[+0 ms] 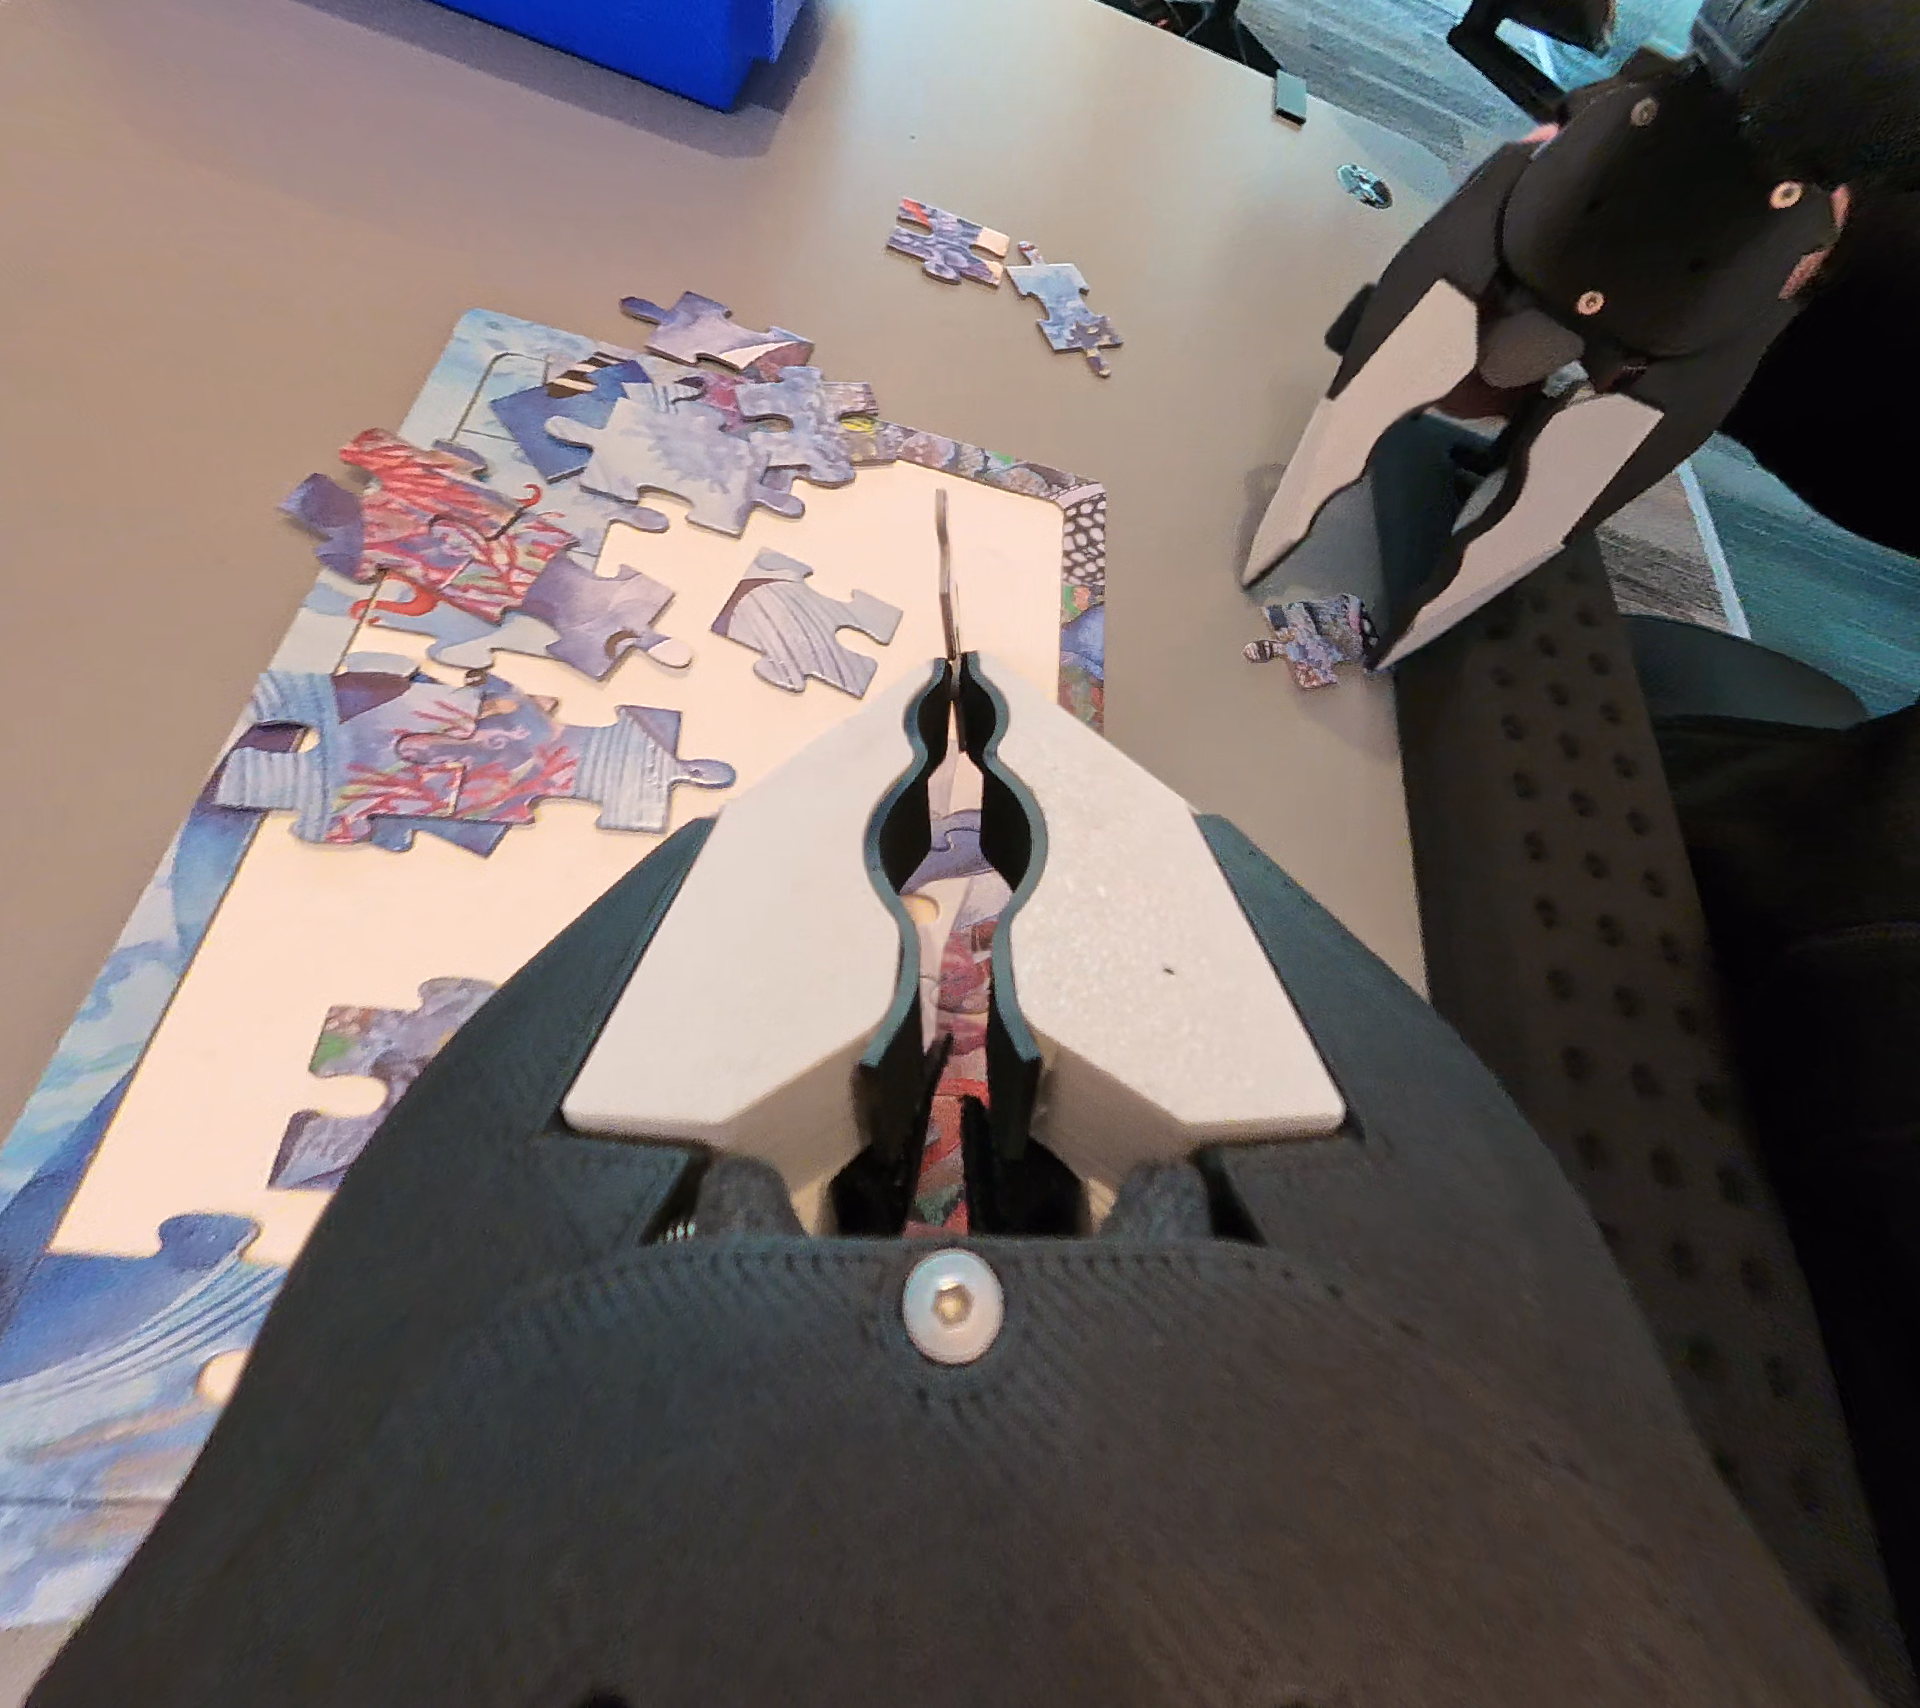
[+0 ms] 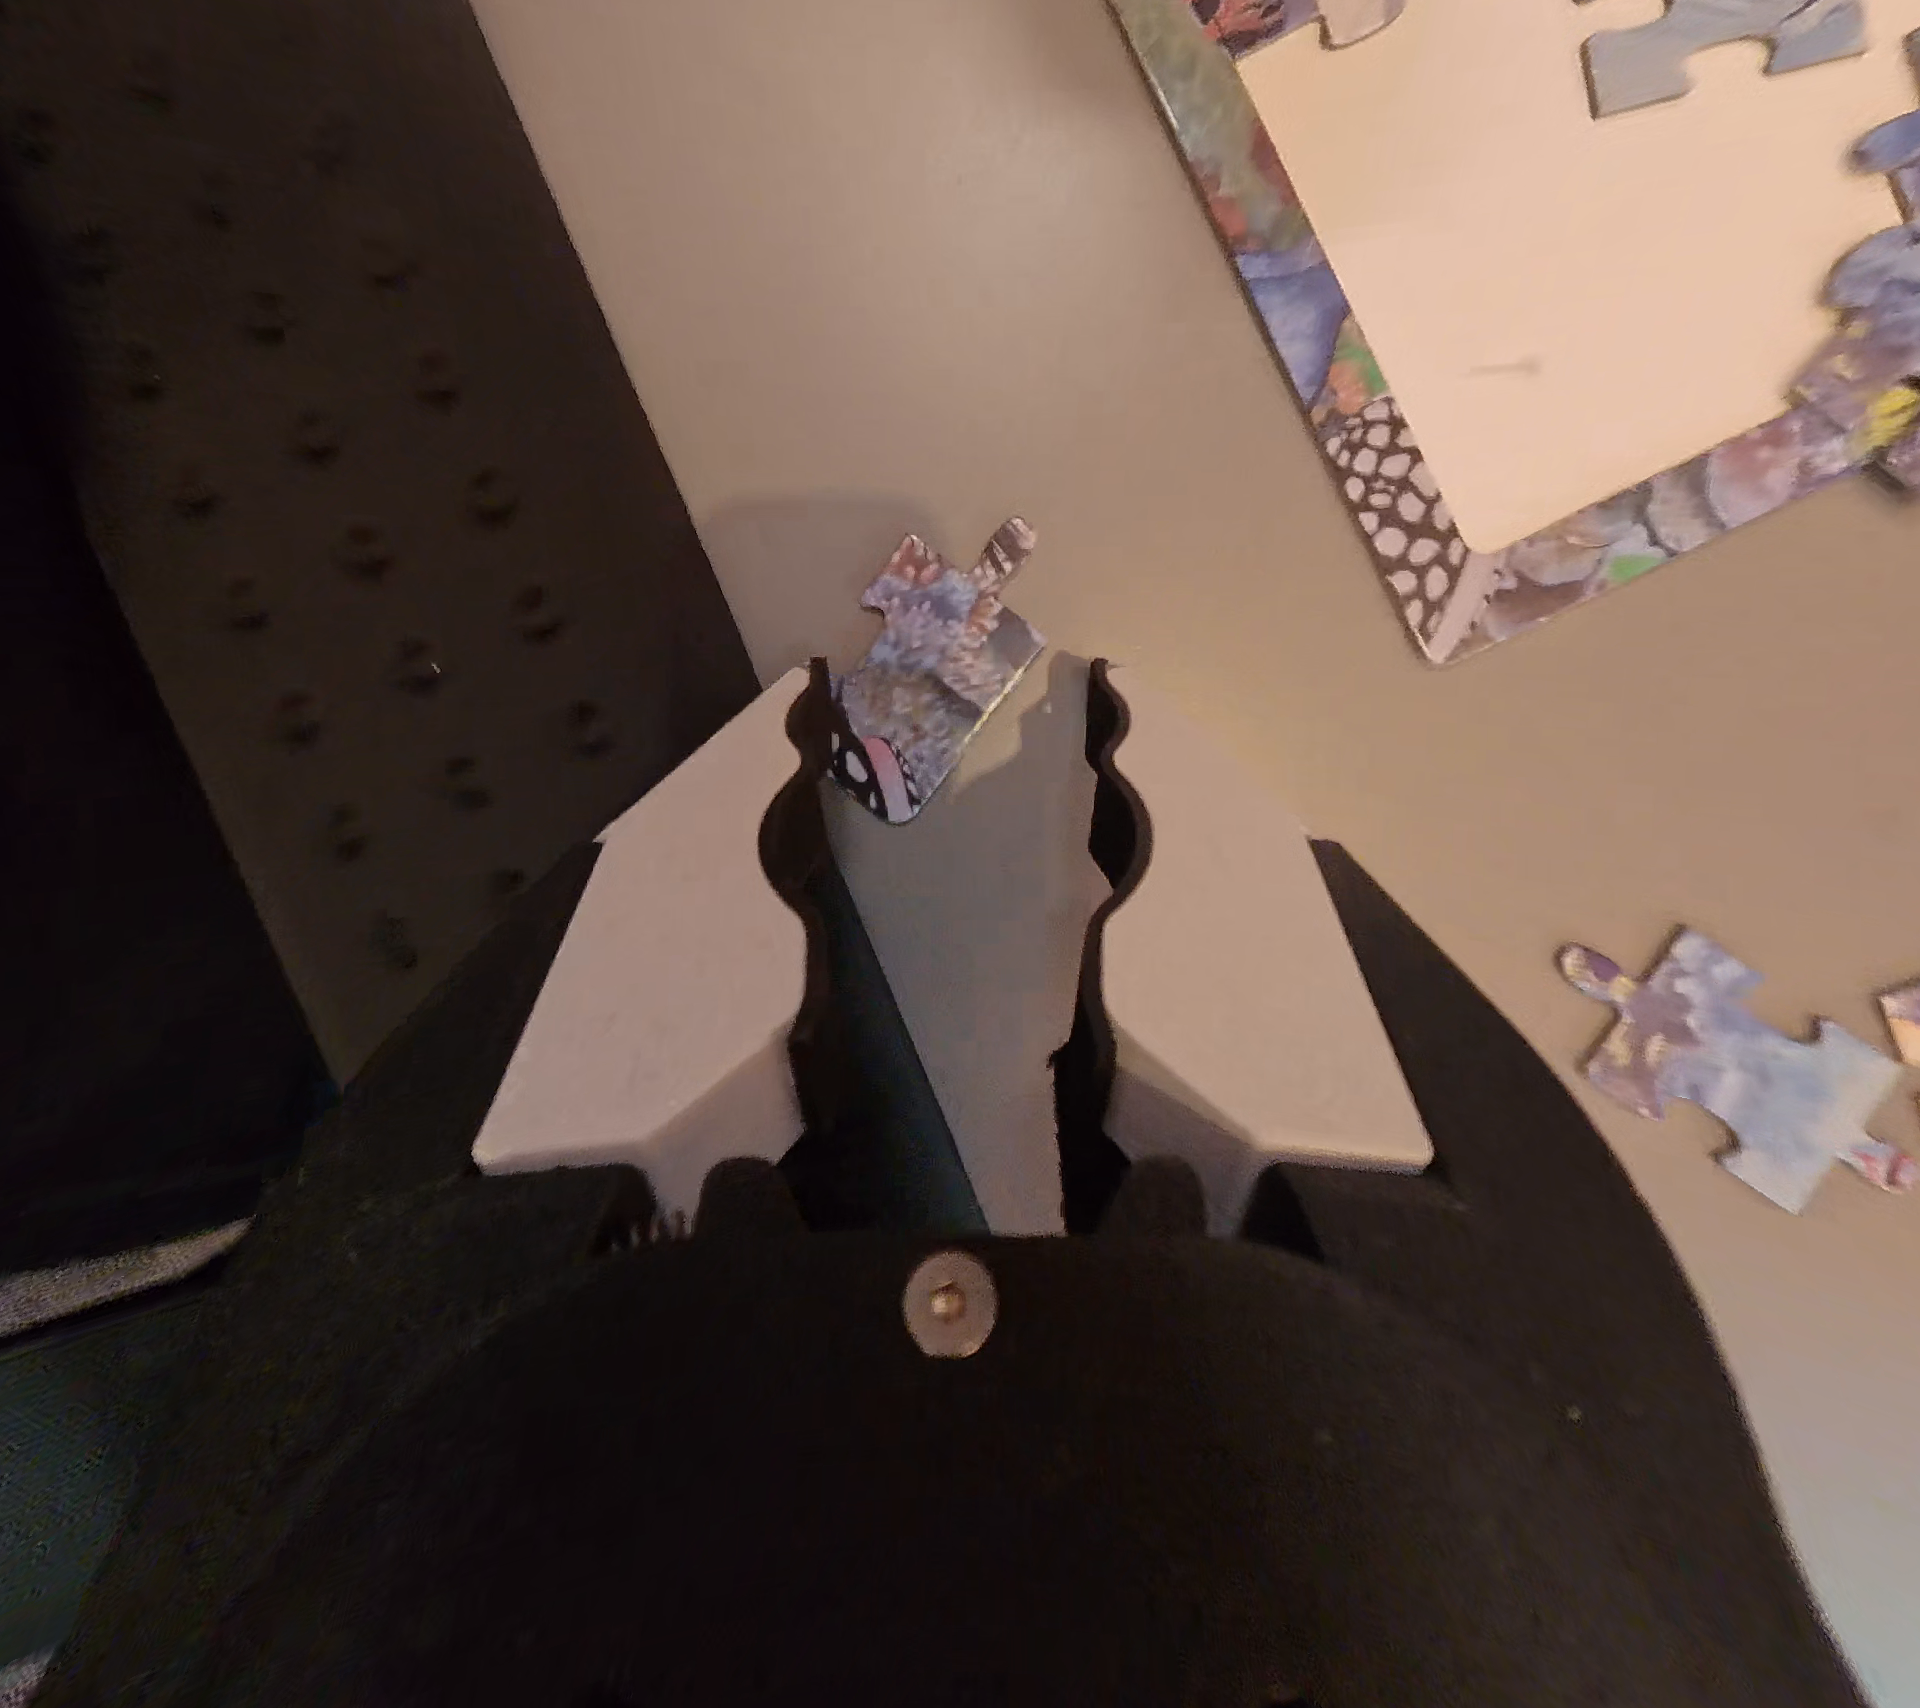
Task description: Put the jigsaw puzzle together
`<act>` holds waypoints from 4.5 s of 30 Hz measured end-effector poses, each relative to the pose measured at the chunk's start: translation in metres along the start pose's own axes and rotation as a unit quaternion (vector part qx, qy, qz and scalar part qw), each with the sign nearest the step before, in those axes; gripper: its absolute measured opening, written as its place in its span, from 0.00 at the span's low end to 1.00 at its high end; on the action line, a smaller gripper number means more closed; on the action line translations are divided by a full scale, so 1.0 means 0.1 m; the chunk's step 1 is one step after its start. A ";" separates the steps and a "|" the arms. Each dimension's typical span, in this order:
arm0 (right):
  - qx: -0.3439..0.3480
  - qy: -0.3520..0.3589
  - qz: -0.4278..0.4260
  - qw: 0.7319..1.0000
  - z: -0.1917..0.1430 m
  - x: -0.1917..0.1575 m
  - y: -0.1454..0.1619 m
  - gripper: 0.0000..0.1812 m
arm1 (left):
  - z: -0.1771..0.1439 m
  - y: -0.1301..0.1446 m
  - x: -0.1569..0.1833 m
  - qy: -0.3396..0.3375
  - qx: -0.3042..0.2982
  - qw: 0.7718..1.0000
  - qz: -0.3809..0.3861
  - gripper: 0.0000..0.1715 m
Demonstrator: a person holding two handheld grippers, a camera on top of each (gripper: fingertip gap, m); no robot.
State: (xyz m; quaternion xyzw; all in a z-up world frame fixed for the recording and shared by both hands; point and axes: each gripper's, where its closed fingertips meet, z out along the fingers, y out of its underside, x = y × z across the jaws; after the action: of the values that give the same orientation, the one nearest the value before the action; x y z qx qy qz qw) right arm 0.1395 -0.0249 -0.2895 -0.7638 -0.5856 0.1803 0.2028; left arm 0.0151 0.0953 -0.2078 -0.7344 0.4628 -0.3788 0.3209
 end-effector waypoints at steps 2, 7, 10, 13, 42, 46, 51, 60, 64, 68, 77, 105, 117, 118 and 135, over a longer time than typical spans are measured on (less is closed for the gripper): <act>0.017 -0.010 0.014 1.000 0.04 -0.03 -0.07 0.25 | -0.04 -0.02 -0.03 -0.008 0.004 1.000 0.000 0.00; 0.018 0.008 0.024 1.000 0.06 0.08 -0.10 0.12 | -0.12 -0.03 -0.08 -0.020 0.007 1.000 0.002 0.00; 0.018 0.022 0.032 0.999 0.06 0.15 -0.11 0.12 | -0.15 -0.02 -0.12 -0.026 0.007 1.000 0.000 0.00; 0.025 0.035 0.050 0.998 0.05 0.25 -0.15 0.11 | -0.17 -0.02 -0.14 -0.028 0.008 1.000 -0.001 0.00; 0.026 -0.046 -0.072 0.996 -0.04 0.29 -0.09 0.08 | -0.20 0.00 -0.20 -0.028 0.004 1.000 0.001 0.00; 0.016 -0.050 -0.089 0.995 -0.05 0.26 -0.05 0.25 | -0.19 0.01 -0.19 -0.026 0.000 1.000 0.004 0.00; -0.008 -0.073 -0.121 0.990 -0.04 0.15 0.00 0.31 | -0.19 0.00 -0.18 -0.025 0.000 1.000 0.005 0.00; 0.009 -0.064 -0.129 0.990 -0.01 0.15 0.03 0.25 | -0.18 0.01 -0.17 -0.025 -0.003 1.000 0.009 0.00; 0.014 -0.059 -0.127 0.990 -0.03 0.17 0.02 0.25 | -0.18 0.00 -0.16 -0.026 -0.003 1.000 0.011 0.00; 0.038 -0.050 -0.123 0.990 -0.14 0.24 -0.08 0.25 | -0.19 -0.01 -0.17 -0.027 -0.002 1.000 0.011 0.00; 0.049 -0.031 -0.108 0.992 -0.04 0.87 -0.43 0.25 | -0.15 0.05 -0.16 -0.027 -0.017 0.999 0.015 0.00; -0.007 -0.061 -0.108 0.992 0.16 1.15 -0.41 0.12 | 0.05 0.31 -0.17 -0.015 -0.074 0.997 0.017 0.00; -0.001 -0.059 -0.139 0.989 0.12 1.00 -0.54 0.19 | 0.07 0.32 -0.15 -0.013 -0.079 0.997 0.021 0.00; -0.009 -0.066 -0.143 0.987 0.14 0.97 -0.52 0.21 | 0.07 0.33 -0.15 -0.013 -0.080 0.996 0.021 0.00; 0.003 -0.061 -0.131 0.989 0.18 1.03 -0.57 0.16 | 0.10 0.36 -0.13 -0.005 -0.087 0.996 0.023 0.00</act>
State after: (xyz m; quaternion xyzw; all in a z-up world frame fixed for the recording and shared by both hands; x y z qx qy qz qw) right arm 0.1096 0.0901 -0.2793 -0.6673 -0.6917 0.1998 0.1906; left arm 0.0039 0.0953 -0.2457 -0.7507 0.5094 -0.3257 0.2664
